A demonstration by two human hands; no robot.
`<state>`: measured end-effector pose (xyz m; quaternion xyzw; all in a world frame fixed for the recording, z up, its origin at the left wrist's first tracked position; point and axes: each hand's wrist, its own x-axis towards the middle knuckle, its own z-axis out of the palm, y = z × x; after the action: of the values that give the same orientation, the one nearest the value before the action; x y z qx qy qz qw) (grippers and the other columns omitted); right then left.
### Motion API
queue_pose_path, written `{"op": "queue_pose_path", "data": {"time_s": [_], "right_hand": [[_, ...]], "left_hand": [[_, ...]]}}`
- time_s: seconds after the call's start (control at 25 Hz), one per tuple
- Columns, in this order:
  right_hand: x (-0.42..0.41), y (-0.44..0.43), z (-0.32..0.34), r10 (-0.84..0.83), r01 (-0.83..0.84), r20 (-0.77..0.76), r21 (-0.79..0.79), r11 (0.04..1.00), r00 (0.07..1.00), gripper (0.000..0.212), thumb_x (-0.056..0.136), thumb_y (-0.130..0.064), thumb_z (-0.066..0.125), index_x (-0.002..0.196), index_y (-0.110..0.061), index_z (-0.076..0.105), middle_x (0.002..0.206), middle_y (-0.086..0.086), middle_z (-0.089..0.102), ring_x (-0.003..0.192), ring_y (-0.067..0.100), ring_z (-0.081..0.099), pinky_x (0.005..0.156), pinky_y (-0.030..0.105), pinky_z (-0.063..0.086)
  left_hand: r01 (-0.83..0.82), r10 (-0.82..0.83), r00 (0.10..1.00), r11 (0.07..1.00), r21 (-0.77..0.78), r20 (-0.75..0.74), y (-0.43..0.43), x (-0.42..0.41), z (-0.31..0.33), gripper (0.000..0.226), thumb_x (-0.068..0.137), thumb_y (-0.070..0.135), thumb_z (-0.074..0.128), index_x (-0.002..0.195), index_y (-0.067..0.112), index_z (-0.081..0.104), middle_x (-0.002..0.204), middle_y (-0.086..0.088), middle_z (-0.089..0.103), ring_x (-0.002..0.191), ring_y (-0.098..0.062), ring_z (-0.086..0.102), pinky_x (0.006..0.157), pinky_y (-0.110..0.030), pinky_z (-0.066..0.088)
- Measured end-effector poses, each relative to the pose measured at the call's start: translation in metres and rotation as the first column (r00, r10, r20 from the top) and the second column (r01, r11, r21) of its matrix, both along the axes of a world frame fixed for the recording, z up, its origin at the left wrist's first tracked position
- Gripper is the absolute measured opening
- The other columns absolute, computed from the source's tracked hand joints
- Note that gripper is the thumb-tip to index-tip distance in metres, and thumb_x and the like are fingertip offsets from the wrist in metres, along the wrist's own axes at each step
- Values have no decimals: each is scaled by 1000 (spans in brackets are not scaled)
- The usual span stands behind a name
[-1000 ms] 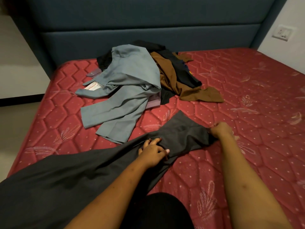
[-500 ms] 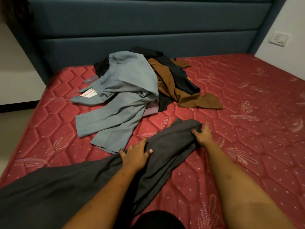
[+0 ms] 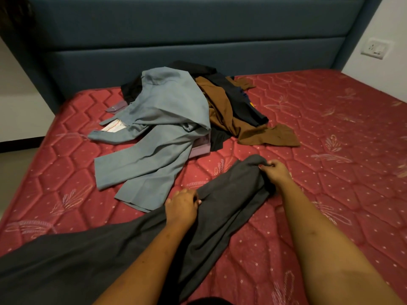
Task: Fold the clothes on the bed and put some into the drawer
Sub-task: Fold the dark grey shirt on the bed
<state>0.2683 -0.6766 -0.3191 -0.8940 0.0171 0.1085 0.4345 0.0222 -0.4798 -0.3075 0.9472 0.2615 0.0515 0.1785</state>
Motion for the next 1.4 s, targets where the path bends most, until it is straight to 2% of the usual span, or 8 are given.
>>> {"op": "queue_pose_path", "data": {"time_s": [0.16,0.36,0.68,0.88,1.04,1.24,1.32,1.4], "right_hand": [[18,9,40,-64,37,88,276,960,994,32,79,-17,64,54,-18,44,59,1,46,65,21,46,67,36,40],[41,26,80,61,-92,247,119,989,967,30,87,-23,62,64,-18,44,68,4,50,77,21,49,68,36,42],[-5,6,-13,74,-77,-86,-27,997,994,61,75,-31,71,127,-6,53,123,13,60,109,32,59,96,44,47],[-16,7,19,-26,23,20,140,990,999,7,76,-17,73,80,-14,69,79,7,69,81,28,66,75,39,53],[-17,6,85,-62,14,86,470,882,994,19,77,-9,73,65,-17,61,56,-3,58,48,6,54,46,16,41],[-13,27,125,-298,67,196,726,684,934,35,81,-25,74,58,-15,49,54,-6,43,50,7,40,47,22,32],[-10,43,125,-179,50,117,691,721,977,24,90,-32,66,100,-11,70,87,-3,66,85,12,63,71,24,47],[-7,48,101,161,-150,14,455,878,987,65,92,-33,62,149,-16,34,139,6,50,127,22,48,99,28,40]], "left_hand": [[-28,79,972,974,-224,221,17,-4,16,15,90,36,61,86,21,62,86,-4,69,85,-28,62,70,-35,47],[76,-25,982,959,-272,185,42,1,39,18,86,35,65,74,24,58,72,4,65,76,-22,63,69,-36,51],[99,-111,993,967,-235,-37,28,4,24,33,87,51,59,113,30,60,117,1,64,110,-23,58,86,-36,49],[30,-30,1000,997,-78,1,17,9,16,21,90,39,60,97,21,67,110,-1,64,105,-23,57,80,-32,46],[-10,39,986,984,-176,161,17,7,27,18,92,33,56,89,16,62,94,-8,67,92,-31,60,71,-36,46],[5,20,970,995,-104,244,39,12,70,20,91,35,58,87,17,66,84,-9,67,87,-33,61,69,-36,48],[-89,118,961,988,-122,250,56,22,86,18,93,34,57,91,18,67,94,-13,68,94,-34,60,74,-37,47],[-203,211,961,977,-60,179,66,28,88,19,94,31,55,104,18,65,116,-13,62,109,-34,52,83,-40,45]]}}
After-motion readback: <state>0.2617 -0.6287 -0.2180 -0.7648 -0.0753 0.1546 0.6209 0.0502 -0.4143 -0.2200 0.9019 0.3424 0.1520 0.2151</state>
